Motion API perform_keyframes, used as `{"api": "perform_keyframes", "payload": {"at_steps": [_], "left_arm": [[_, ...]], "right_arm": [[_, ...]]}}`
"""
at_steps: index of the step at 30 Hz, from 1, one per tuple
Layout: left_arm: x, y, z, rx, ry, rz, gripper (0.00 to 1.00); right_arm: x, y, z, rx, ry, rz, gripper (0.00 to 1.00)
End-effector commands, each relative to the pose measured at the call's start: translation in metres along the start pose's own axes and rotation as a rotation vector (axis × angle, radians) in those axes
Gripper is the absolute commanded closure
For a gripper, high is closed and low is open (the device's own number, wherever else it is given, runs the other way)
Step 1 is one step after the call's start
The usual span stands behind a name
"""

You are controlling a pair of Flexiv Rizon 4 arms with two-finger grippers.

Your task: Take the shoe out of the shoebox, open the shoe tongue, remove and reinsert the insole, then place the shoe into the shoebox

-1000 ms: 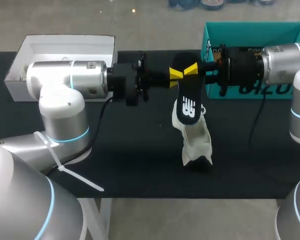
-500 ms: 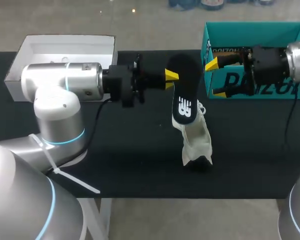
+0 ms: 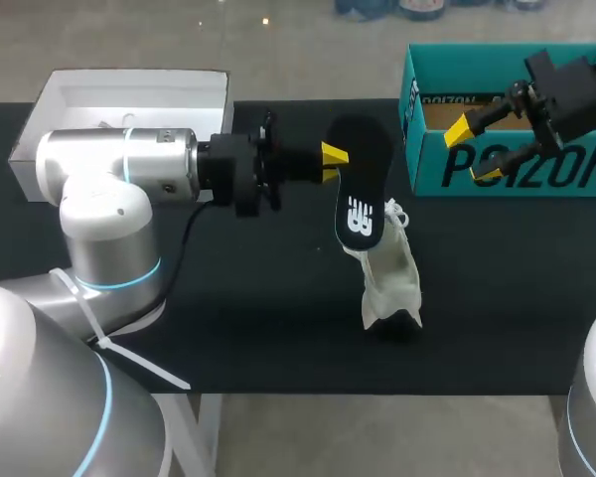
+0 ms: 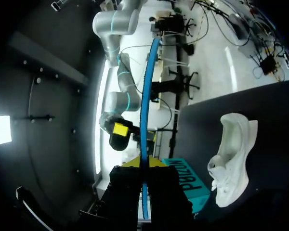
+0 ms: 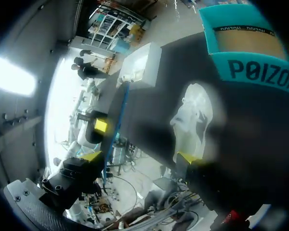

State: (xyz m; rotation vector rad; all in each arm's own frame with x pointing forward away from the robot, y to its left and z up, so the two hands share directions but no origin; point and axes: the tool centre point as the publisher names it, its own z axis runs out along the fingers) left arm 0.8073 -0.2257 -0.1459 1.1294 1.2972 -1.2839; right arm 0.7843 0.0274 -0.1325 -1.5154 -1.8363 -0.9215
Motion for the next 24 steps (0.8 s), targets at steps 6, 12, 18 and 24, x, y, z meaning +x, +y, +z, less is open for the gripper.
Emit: {"api": "perform_keyframes", "payload": {"at_steps": [6,12,18,24], "left_arm": [[-0.002,-0.007,0.004,0.014,0.019,-0.003,1.0],[-0.003,-0.008,-0.001,-0.001,0.017,-0.007,1.0],[-0.005,-0.009,-0.006,-0.013,0.018,-0.002,1.0],[-0.002,-0.008,-0.006,-0.013,0.023,-0.006,1.0]], "right_arm": [[0.002,0.005,0.0,0.024,-0.031,0.003,0.0],[0.0,-0.001,0.002,0.048,-0.093,-0.045,0.0],[-0.028,-0.035,0.004,0.117,-0.253,-0.13,0.0],[-0.048,-0.059,-0.012,0.089,-0.256,-0.226,0.0]]}}
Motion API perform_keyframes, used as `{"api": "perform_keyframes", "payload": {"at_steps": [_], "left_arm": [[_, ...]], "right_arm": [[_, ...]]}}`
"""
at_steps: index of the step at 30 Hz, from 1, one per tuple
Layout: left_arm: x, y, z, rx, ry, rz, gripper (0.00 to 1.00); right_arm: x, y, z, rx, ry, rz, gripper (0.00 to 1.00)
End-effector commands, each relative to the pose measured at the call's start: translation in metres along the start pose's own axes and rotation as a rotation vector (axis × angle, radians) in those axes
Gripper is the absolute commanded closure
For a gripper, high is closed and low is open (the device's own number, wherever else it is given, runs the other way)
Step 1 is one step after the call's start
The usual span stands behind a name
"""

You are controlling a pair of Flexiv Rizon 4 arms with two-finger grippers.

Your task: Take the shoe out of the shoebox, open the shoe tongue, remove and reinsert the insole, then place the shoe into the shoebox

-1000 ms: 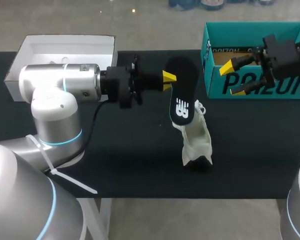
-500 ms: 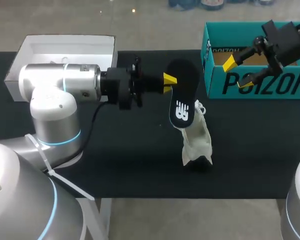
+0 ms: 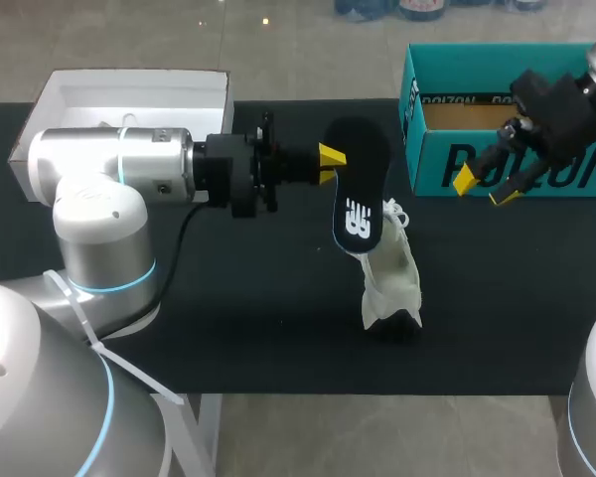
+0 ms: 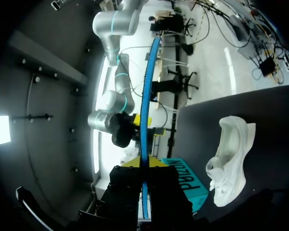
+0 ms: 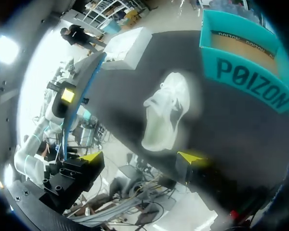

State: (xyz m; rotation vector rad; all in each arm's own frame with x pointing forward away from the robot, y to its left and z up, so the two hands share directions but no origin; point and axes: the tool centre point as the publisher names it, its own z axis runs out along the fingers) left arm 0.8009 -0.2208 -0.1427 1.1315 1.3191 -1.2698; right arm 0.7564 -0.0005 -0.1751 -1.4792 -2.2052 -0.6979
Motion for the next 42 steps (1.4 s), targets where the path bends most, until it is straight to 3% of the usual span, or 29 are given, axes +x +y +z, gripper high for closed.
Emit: {"api": "perform_keyframes", "payload": {"at_steps": [1,7,10,23,31,34,42], "left_arm": [[0.001,-0.002,0.0,0.001,0.007,-0.004,1.0],[0.002,-0.002,0.002,0.008,0.012,-0.01,1.0],[0.002,-0.002,0.002,0.009,0.014,-0.011,1.0],[0.006,-0.001,0.004,0.001,0.018,-0.022,1.0],[0.006,-0.003,0.003,0.002,0.015,-0.021,1.0],[0.007,-0.003,0.003,-0.001,0.014,-0.023,1.0],[0.009,-0.004,0.004,0.004,0.017,-0.027,1.0]], "right_arm": [[-0.005,-0.028,-0.014,-0.041,0.009,-0.076,0.0],[-0.015,-0.047,-0.029,0.012,0.003,-0.238,0.0],[-0.018,-0.048,-0.042,-0.001,0.002,-0.179,0.0],[-0.018,-0.048,-0.042,-0.001,0.002,-0.179,0.0],[-0.025,-0.055,-0.033,0.09,-0.174,-0.342,0.0],[-0.03,-0.061,-0.035,0.09,-0.219,-0.391,0.0],[-0.037,-0.082,-0.06,-0.02,-0.262,-0.49,0.0]]}}
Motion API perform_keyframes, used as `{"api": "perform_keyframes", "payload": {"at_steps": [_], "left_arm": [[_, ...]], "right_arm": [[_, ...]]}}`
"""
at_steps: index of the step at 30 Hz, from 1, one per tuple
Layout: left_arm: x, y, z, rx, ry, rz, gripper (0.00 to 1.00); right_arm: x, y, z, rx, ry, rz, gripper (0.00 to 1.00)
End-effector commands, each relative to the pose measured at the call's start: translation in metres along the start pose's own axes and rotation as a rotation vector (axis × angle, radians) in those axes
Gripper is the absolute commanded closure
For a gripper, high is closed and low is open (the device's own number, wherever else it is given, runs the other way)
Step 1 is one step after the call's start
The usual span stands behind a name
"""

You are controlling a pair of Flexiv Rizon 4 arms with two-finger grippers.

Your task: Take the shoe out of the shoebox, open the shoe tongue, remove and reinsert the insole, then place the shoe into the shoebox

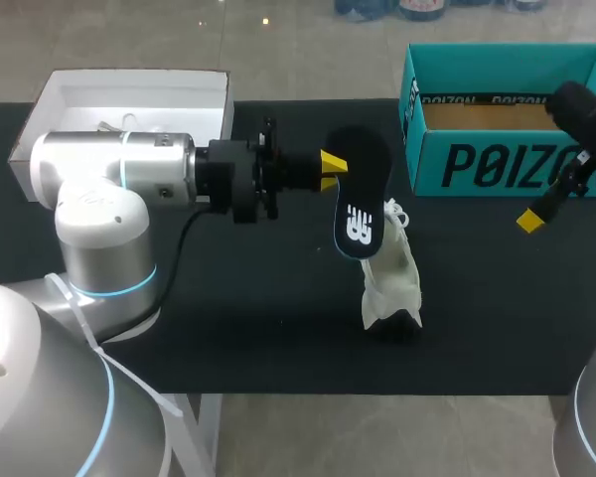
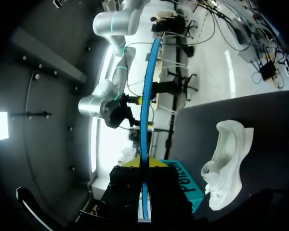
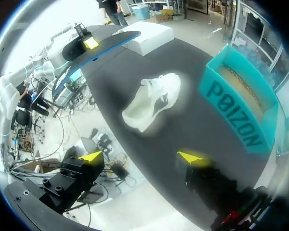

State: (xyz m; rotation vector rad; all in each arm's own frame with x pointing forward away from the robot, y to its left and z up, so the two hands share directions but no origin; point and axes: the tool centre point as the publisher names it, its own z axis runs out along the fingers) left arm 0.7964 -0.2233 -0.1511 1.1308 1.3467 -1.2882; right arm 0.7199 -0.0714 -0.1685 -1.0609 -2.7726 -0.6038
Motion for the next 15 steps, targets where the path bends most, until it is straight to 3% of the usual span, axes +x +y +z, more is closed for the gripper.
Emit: {"api": "perform_keyframes", "payload": {"at_steps": [1,9,15], "left_arm": [[0.0,-0.001,0.002,-0.001,0.004,0.001,1.0],[-0.001,-0.001,0.002,0.001,0.01,0.0,1.0],[-0.001,-0.002,0.004,0.002,0.008,0.0,1.0]], "right_arm": [[0.008,-0.028,-0.016,-0.09,-0.049,-0.02,0.0],[0.011,-0.036,-0.034,-0.117,-0.092,-0.055,0.0],[0.015,-0.03,-0.046,-0.114,-0.112,-0.092,0.0]]}}
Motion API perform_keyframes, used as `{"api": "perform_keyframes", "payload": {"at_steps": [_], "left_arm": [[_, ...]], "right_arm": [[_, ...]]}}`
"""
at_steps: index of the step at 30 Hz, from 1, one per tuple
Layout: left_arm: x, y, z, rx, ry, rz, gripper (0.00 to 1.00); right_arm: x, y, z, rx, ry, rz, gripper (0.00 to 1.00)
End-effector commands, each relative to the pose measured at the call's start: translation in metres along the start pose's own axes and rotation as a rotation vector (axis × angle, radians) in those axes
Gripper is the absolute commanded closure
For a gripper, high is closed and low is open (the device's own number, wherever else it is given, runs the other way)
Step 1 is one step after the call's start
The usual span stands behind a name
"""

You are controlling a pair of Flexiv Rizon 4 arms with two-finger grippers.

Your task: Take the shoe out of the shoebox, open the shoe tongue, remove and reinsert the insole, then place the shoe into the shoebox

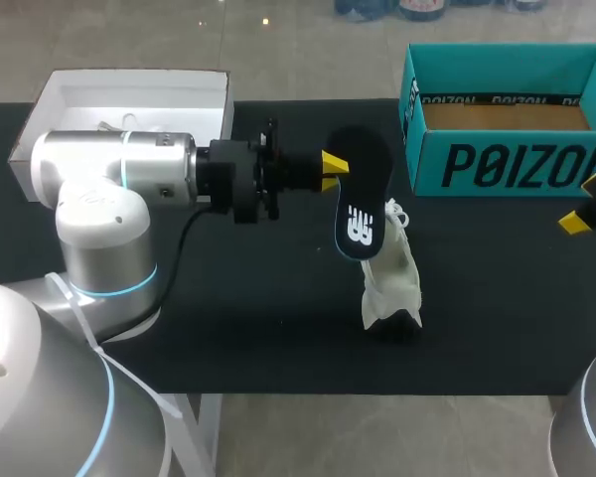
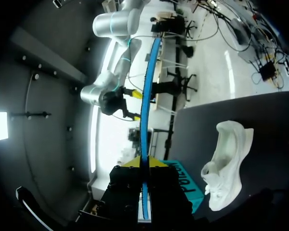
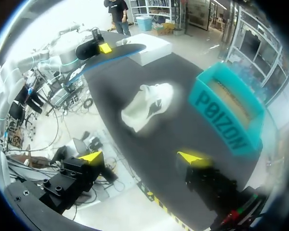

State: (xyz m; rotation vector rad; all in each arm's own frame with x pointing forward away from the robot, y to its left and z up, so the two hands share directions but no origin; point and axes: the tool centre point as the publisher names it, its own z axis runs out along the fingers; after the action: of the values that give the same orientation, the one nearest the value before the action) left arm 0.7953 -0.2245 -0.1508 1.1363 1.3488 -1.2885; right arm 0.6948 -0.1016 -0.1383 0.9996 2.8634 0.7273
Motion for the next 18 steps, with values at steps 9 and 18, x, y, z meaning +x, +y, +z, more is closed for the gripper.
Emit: {"api": "perform_keyframes", "payload": {"at_steps": [9,18], "left_arm": [[0.001,-0.001,0.001,-0.005,-0.002,-0.004,1.0],[0.0,-0.002,0.001,-0.05,0.015,-0.036,1.0]], "right_arm": [[0.008,0.012,-0.011,0.011,-0.017,0.012,0.0],[0.008,0.012,-0.011,0.011,-0.017,0.012,0.0]]}}
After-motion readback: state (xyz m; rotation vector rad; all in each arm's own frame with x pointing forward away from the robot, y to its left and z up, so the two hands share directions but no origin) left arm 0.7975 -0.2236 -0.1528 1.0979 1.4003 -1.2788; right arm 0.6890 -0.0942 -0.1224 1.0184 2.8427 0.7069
